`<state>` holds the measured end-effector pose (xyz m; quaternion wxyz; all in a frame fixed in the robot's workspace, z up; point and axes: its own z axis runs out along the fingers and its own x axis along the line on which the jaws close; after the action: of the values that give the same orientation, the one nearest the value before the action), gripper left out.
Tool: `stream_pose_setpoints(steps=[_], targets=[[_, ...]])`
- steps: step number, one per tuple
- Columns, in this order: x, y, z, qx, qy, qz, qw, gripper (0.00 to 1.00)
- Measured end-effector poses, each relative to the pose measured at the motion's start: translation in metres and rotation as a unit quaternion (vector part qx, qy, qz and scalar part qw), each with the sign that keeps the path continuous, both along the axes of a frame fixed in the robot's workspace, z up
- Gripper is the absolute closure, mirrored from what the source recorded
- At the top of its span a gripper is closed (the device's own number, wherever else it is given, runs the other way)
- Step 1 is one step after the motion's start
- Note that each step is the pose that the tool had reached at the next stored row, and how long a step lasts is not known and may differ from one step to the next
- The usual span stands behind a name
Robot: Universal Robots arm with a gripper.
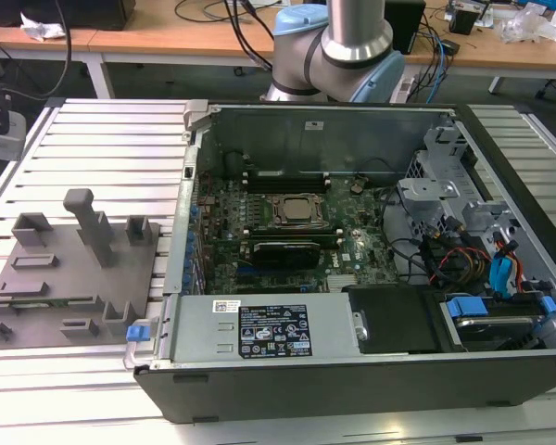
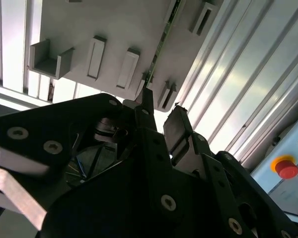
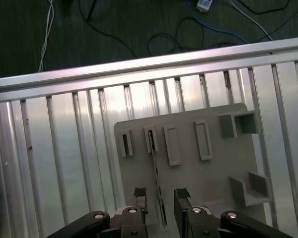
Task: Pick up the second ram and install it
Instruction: 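Pick up the second ram and move it above second insertion slot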
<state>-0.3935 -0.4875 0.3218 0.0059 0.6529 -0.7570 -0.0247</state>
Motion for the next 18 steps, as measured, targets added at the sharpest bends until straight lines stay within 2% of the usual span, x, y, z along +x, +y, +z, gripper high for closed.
stream_pose_setpoints(steps=[18], targets=[[0.000, 0.0000, -0.0169, 0.0000, 0.0000, 0.000, 1.0000, 0.64]])
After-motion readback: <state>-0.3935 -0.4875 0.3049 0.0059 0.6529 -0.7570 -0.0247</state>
